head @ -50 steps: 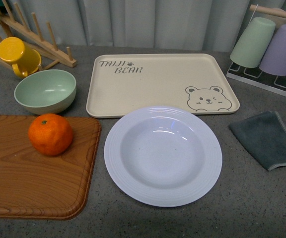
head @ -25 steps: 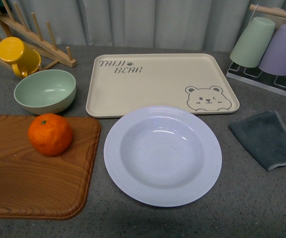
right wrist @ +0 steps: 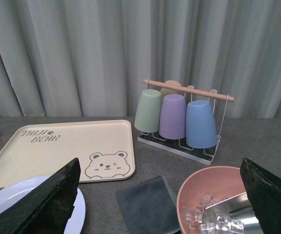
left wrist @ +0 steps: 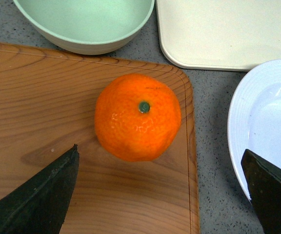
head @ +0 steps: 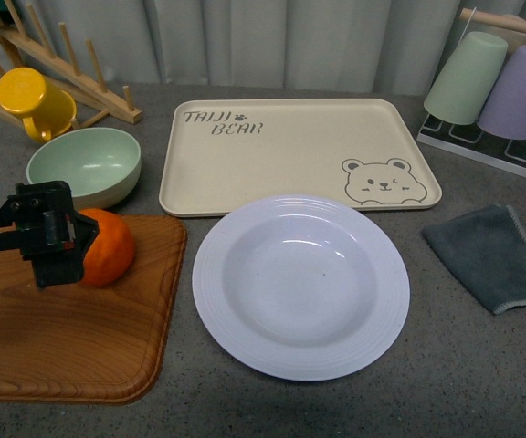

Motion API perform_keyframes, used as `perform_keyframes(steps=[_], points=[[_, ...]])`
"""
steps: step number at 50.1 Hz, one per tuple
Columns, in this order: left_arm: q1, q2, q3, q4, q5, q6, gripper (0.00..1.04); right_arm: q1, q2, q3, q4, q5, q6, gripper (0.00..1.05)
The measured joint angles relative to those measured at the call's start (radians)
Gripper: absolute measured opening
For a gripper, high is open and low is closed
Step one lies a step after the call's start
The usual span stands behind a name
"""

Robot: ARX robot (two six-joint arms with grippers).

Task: Place orange and plate with both arms

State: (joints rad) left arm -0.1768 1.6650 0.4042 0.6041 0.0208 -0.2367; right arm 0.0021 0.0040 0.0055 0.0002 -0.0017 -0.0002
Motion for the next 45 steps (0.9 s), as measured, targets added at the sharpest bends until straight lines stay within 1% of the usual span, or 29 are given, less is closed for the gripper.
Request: perform_keyframes(steps=[8, 18, 38, 40, 45], points=[[0.004, 0.097, 0.055, 0.021, 0.007, 0.015, 0.98, 0.000, 0.000, 0.000, 0.000, 0.000, 0.000, 0.96], [0.026, 0.167, 0.116, 0.017, 0.044, 0.036, 0.98, 0.000, 0.000, 0.000, 0.000, 0.000, 0.000, 0.96], [0.049, 0.292, 0.202, 0.003, 0.077, 0.051, 0.98, 0.000, 0.000, 0.000, 0.000, 0.000, 0.000, 0.96], [0.050, 0.299, 0.208, 0.002, 0.077, 0.052, 0.97, 0.000, 0.000, 0.000, 0.000, 0.000, 0.000, 0.96], [0.053, 0.317, 0.220, 0.001, 0.075, 0.052, 0.81, 0.000, 0.000, 0.000, 0.000, 0.000, 0.000, 0.96]])
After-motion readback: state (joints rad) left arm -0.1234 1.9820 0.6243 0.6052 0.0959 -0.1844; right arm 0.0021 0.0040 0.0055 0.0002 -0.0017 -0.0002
